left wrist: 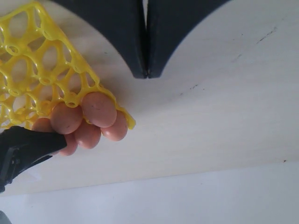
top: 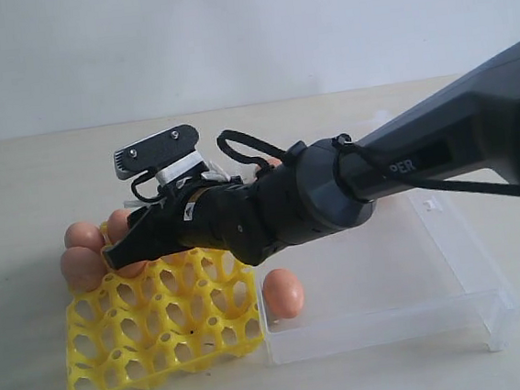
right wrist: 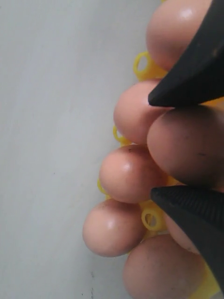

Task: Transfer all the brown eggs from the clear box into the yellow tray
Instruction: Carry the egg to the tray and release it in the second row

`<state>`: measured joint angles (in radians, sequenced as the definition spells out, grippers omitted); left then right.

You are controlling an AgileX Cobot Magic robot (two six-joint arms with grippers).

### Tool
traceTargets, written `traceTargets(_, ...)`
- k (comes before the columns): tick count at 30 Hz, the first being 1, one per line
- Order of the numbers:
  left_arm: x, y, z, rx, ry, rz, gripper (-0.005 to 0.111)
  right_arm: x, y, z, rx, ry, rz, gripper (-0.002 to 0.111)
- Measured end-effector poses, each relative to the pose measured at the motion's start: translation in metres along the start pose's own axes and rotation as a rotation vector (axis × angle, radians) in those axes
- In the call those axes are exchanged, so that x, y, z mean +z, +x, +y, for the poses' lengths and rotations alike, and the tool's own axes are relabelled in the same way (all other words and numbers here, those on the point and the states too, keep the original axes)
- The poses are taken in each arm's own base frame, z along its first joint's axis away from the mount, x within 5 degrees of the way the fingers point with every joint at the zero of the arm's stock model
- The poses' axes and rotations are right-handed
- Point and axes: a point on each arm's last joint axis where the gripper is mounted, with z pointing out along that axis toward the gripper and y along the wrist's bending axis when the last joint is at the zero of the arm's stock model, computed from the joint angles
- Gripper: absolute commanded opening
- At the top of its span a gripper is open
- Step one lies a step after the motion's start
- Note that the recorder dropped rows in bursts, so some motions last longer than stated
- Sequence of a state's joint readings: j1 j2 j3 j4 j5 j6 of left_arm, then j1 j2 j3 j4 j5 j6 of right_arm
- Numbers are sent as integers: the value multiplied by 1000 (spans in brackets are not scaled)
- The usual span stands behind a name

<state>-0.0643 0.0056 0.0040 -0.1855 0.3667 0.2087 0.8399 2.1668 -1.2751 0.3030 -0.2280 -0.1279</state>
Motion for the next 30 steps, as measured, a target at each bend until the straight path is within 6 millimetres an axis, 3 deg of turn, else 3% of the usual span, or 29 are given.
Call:
traceTargets(9, 0, 0, 0, 0, 0, 0, 0, 0, 0, -2, 4, 3, 14, 2)
traceTargets(12, 0, 0, 0, 0, 0, 0, 0, 0, 1, -7, 8, 9, 29, 15)
traceTargets(19, 0, 0, 0, 0, 0, 0, 0, -8, -10, -14, 20, 17, 19, 59)
traceTargets(30, 0, 0, 0, 0, 0, 0, 0, -16, -24, -15, 24, 16, -18, 61)
